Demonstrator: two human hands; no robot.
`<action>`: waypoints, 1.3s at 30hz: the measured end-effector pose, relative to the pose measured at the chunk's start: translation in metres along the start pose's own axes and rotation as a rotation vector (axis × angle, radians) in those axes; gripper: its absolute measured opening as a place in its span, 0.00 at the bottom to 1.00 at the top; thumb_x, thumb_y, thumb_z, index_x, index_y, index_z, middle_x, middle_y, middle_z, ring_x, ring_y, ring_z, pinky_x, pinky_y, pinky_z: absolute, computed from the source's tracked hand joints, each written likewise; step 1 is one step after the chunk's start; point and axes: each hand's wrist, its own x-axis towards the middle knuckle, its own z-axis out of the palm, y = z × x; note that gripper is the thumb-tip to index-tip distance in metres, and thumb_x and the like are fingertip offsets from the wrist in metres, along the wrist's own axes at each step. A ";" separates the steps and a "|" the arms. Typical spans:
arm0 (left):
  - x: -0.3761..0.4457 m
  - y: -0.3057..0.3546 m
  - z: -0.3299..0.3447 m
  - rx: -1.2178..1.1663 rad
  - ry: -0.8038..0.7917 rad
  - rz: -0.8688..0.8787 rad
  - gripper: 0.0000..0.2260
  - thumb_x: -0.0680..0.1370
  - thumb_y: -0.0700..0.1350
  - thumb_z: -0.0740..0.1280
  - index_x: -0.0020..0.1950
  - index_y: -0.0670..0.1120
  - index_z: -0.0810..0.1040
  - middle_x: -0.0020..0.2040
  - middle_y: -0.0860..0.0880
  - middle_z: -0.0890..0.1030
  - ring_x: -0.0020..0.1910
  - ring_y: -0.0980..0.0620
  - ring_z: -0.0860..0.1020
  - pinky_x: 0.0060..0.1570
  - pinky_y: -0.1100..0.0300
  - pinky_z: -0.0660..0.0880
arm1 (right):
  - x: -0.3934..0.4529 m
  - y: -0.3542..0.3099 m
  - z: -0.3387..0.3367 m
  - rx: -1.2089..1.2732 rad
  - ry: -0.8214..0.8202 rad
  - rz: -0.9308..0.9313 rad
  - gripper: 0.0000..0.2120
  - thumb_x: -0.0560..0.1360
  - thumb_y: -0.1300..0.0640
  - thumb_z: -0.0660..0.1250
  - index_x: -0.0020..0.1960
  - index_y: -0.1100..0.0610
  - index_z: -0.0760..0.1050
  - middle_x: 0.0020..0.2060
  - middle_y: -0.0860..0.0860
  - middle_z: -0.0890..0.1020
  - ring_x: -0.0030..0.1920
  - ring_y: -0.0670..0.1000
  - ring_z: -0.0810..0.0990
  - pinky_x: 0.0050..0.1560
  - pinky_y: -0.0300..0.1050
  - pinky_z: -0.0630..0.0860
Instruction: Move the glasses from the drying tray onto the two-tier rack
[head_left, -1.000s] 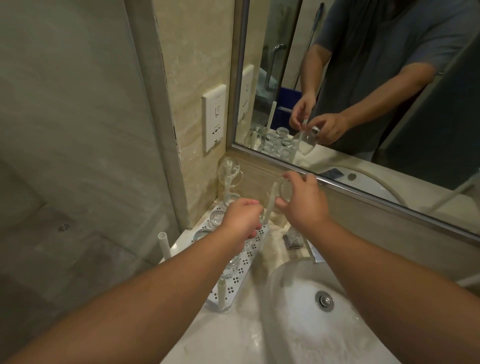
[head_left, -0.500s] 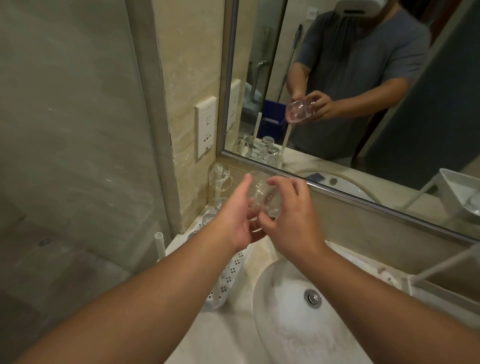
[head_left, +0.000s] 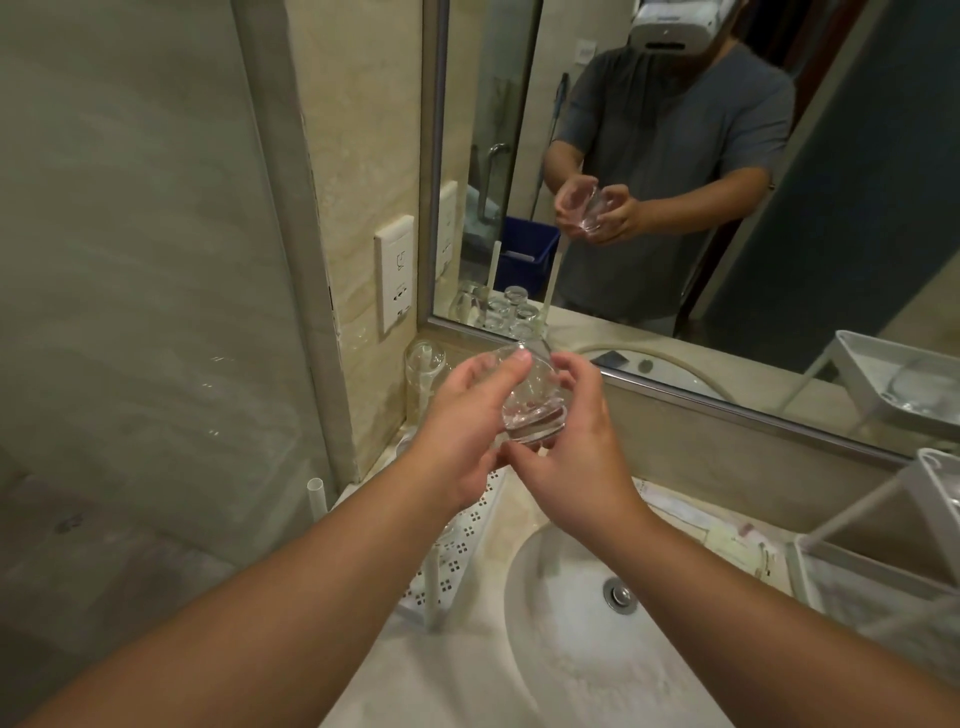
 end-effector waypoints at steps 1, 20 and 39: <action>-0.001 0.000 0.001 0.050 0.006 0.036 0.25 0.72 0.53 0.77 0.68 0.53 0.74 0.61 0.51 0.83 0.55 0.48 0.83 0.40 0.53 0.79 | 0.002 -0.001 -0.001 -0.001 -0.011 0.019 0.46 0.66 0.56 0.79 0.69 0.32 0.53 0.65 0.44 0.69 0.61 0.37 0.71 0.52 0.28 0.68; 0.000 -0.011 -0.003 0.363 -0.088 0.400 0.31 0.61 0.45 0.78 0.58 0.68 0.74 0.62 0.56 0.78 0.63 0.49 0.77 0.55 0.52 0.80 | 0.016 -0.007 -0.009 0.134 -0.077 0.178 0.50 0.65 0.58 0.79 0.74 0.36 0.51 0.63 0.42 0.70 0.55 0.41 0.77 0.54 0.47 0.80; 0.005 -0.071 0.103 0.412 -0.339 0.289 0.31 0.62 0.43 0.78 0.60 0.64 0.74 0.63 0.53 0.77 0.62 0.50 0.79 0.57 0.52 0.79 | -0.018 0.057 -0.111 0.106 0.162 0.312 0.42 0.63 0.57 0.78 0.68 0.34 0.60 0.58 0.39 0.75 0.52 0.41 0.80 0.48 0.34 0.77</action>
